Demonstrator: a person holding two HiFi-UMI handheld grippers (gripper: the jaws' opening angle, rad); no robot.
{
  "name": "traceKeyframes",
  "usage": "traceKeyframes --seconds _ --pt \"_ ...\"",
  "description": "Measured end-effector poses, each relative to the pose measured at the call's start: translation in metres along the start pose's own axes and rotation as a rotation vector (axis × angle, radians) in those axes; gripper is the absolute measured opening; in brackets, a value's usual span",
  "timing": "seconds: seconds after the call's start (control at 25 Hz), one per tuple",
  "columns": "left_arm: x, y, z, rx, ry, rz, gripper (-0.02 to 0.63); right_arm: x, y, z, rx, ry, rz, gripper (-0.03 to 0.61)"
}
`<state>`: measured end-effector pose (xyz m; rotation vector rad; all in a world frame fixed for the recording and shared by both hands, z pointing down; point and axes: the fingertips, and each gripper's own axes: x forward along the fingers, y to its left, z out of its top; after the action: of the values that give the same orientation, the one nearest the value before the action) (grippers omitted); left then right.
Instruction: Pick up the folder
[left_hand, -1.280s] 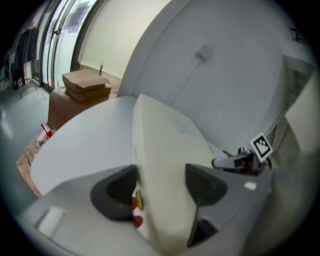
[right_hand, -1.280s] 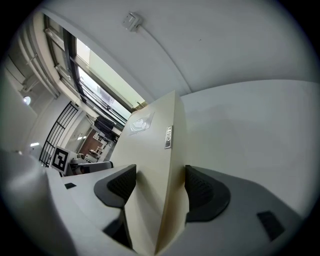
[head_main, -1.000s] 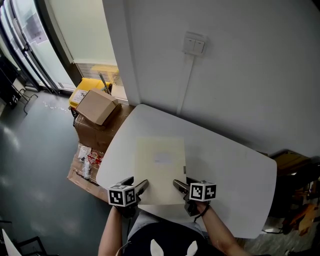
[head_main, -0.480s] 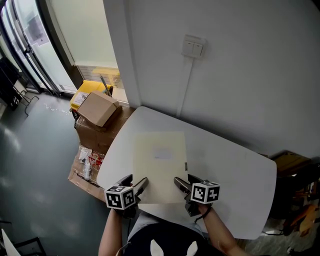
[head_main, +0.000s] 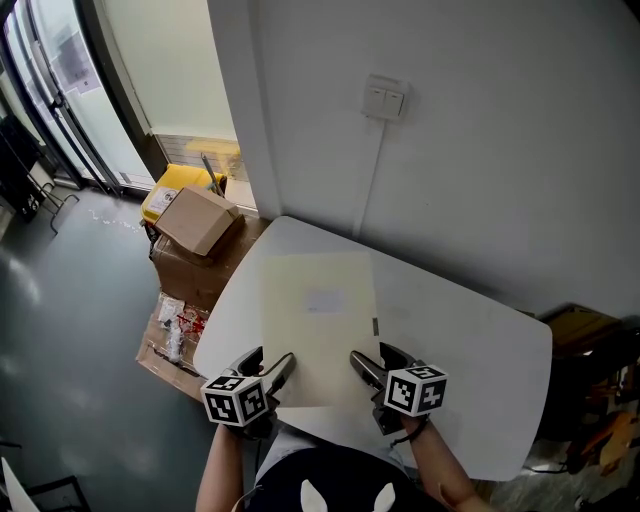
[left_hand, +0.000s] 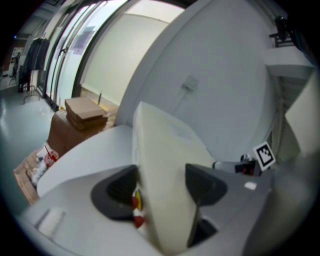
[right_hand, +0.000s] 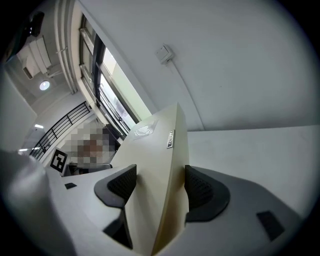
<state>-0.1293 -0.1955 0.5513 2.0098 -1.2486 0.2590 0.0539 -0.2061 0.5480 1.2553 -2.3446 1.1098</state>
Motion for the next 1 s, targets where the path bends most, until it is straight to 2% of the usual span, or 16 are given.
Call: traceKeyframes --seconds 0.64,1.0 --pt "-0.035 -0.019 0.036 0.090 -0.117 0.012 0.305 -0.022 0.032 0.027 -0.056 -0.091 0.039 0.298" --pt "-0.045 -0.024 0.039 0.095 -0.142 0.009 0.305 -0.031 0.041 0.031 -0.084 -0.108 0.037 0.298"
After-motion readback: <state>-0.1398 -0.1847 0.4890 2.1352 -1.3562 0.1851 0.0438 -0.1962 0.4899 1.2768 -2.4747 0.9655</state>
